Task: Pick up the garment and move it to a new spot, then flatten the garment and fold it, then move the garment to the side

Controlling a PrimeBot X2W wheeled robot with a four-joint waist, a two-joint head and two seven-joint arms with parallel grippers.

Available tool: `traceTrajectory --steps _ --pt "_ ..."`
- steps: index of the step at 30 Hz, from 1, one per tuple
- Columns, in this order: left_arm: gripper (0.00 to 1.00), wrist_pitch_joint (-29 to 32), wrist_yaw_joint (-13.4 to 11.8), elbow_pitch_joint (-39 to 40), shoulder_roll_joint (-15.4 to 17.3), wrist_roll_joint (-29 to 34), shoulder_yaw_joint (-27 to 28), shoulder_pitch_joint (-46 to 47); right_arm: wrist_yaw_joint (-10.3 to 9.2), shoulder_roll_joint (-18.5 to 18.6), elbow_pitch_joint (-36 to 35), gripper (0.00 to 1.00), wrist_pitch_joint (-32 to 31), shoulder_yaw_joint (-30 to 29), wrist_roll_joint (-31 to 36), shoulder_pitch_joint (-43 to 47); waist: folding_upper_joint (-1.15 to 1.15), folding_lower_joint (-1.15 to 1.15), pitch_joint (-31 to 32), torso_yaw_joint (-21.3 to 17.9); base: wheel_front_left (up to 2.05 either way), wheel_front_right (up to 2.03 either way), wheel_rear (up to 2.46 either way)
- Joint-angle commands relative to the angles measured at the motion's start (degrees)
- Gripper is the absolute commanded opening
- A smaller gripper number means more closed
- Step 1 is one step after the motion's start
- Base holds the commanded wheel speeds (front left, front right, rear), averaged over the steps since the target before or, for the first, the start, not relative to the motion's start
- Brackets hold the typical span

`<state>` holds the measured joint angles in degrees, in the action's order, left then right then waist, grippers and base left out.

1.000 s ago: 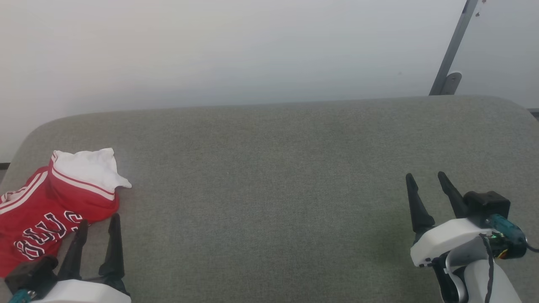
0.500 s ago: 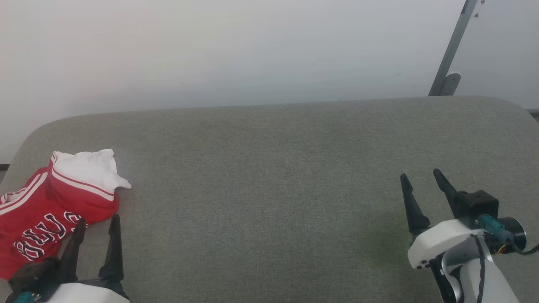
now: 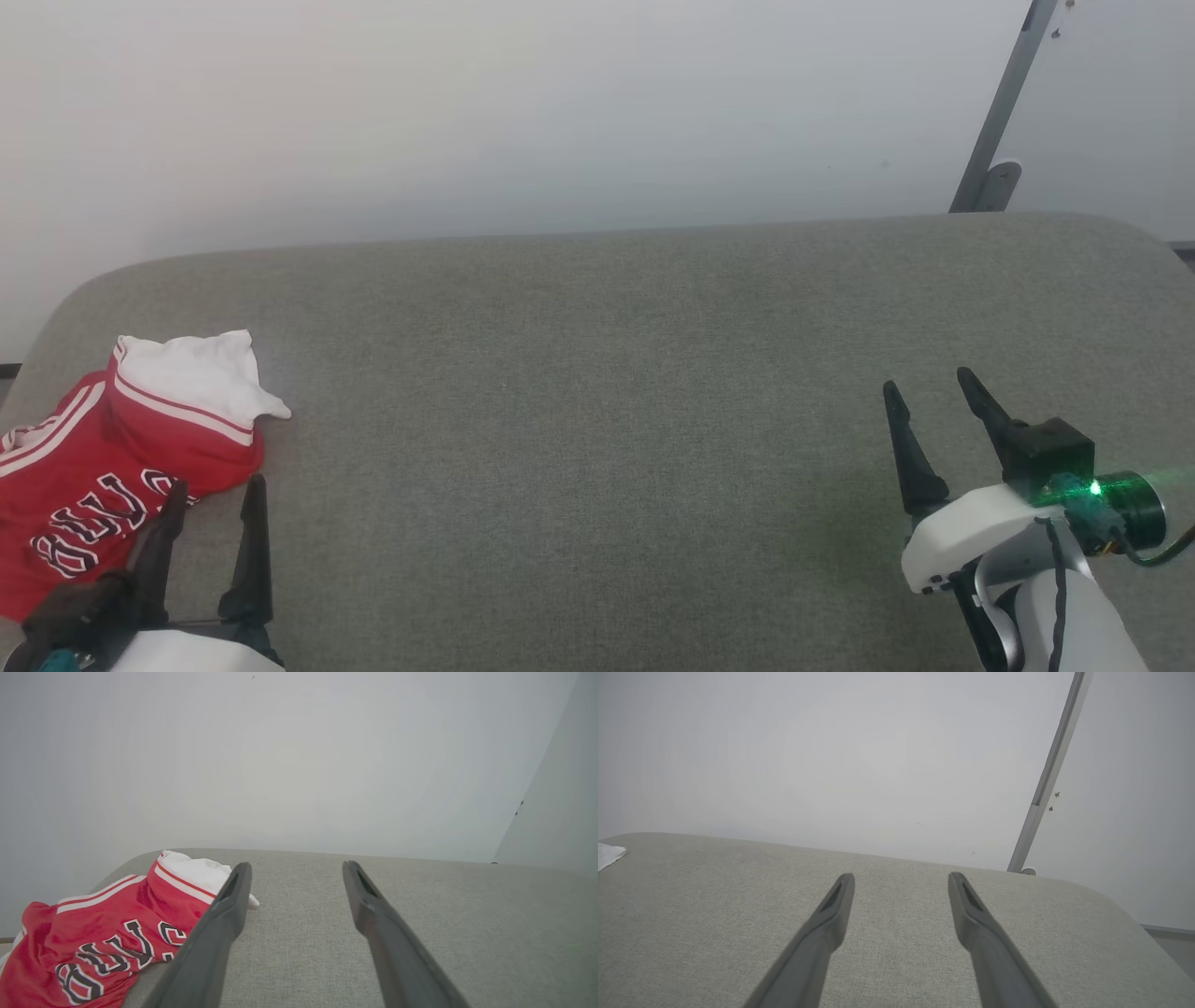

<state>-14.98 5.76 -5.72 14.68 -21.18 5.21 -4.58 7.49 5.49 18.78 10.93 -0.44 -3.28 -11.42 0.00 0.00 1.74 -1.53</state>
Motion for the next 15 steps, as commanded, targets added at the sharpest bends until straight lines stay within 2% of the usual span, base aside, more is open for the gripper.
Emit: traceTrajectory --steps 1,15 --pt "1.00 -0.25 0.04 0.14 0.03 0.21 0.24 -0.69 0.00 0.09 -0.04 1.00 0.29 0.01 0.15 -0.28 0.00 0.00 0.00 0.04 0.00 0.00 0.00" --pt "1.00 -0.25 0.59 -0.34 -0.15 -0.72 0.85 -1.00 -0.01 0.05 -0.22 1.00 0.06 0.23 0.11 0.30 0.00 0.00 0.22 0.10 0.00 0.00 0.00"
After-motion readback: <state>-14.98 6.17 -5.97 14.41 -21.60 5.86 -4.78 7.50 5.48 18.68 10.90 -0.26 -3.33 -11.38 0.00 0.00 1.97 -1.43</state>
